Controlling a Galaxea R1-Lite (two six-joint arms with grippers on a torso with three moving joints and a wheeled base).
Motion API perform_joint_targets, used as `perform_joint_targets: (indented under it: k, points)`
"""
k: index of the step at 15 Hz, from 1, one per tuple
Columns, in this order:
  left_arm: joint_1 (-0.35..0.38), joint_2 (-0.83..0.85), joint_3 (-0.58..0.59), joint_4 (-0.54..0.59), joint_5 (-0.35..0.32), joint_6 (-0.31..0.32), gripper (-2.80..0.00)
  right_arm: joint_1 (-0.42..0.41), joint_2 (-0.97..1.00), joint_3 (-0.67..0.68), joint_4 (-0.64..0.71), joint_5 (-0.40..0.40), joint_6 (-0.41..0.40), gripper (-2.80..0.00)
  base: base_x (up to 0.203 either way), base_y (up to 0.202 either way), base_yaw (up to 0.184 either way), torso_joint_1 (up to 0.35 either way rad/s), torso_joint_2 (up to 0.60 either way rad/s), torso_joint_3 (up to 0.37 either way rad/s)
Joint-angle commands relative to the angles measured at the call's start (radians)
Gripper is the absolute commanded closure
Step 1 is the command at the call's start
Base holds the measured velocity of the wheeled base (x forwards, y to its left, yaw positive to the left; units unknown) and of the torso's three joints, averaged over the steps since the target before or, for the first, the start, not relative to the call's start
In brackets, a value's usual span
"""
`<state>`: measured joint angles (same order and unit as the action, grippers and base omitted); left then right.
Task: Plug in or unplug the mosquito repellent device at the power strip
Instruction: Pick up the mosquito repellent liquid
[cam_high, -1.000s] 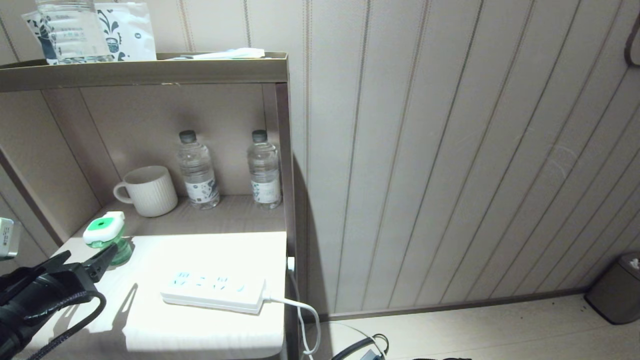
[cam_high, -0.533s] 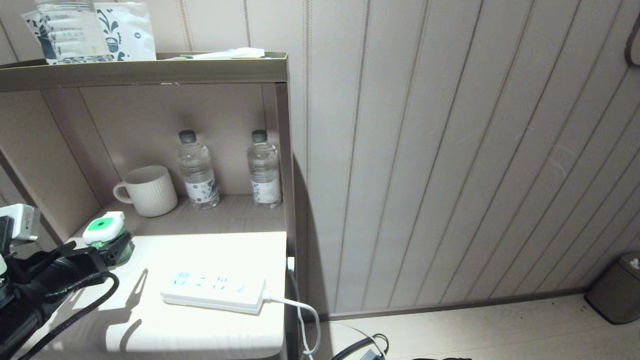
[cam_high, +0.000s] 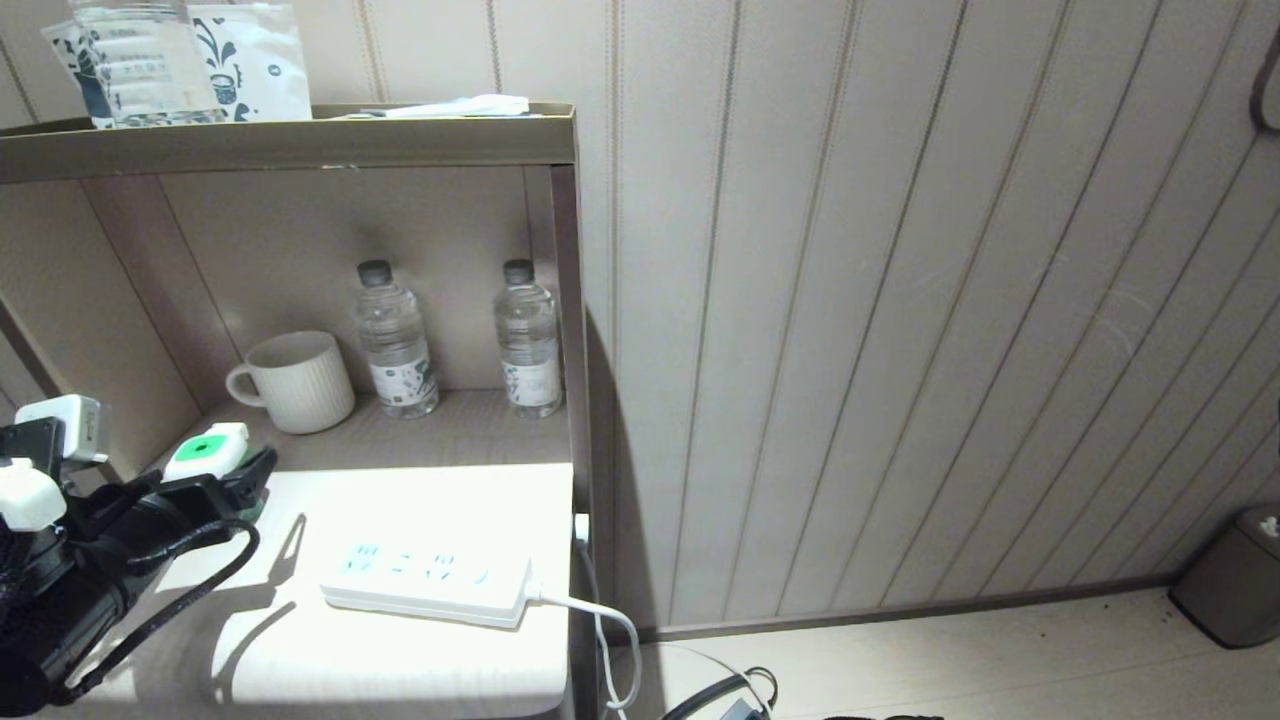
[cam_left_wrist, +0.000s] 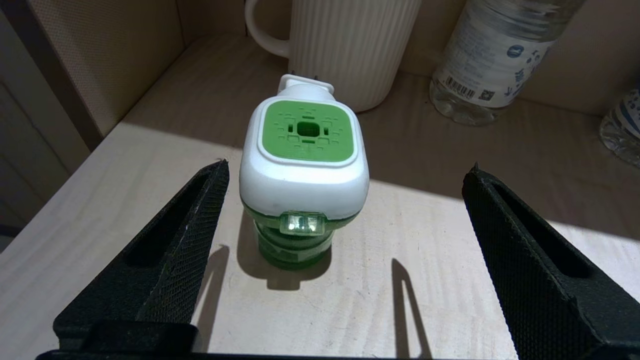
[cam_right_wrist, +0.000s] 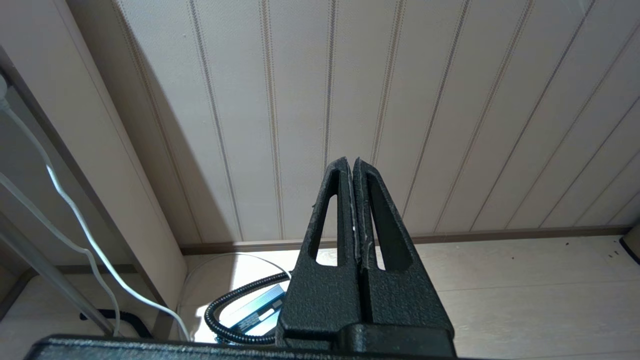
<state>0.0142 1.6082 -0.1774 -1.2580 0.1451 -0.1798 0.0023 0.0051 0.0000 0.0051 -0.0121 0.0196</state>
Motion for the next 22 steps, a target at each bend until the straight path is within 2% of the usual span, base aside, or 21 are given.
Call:
perform_joint_targets:
  k: [1,4,11,22]
  points:
    - [0.017,0.031,-0.006,-0.02,0.001,0.001,-2.8,0.001,-0.001,0.0,0.0,0.0,0.0,0.0,0.0,0.0,0.0,0.0,0.0,0.0]
    - [0.046,0.068,-0.032,-0.027,0.001,0.001,-2.8,0.001,-0.001,0.0,-0.001,0.0,0.0,0.0,0.0,0.0,0.0,0.0,0.0,0.0]
    - [0.046,0.143,-0.12,-0.026,-0.001,0.008,-2.8,0.001,-0.001,0.0,-0.001,0.0,0.001,0.0,0.0,0.0,0.0,0.0,0.0,0.0]
    - [0.058,0.205,-0.163,-0.04,0.001,0.008,-2.8,0.001,-0.001,0.0,0.001,0.0,0.0,0.0,0.0,0.0,0.0,0.0,0.0,0.0]
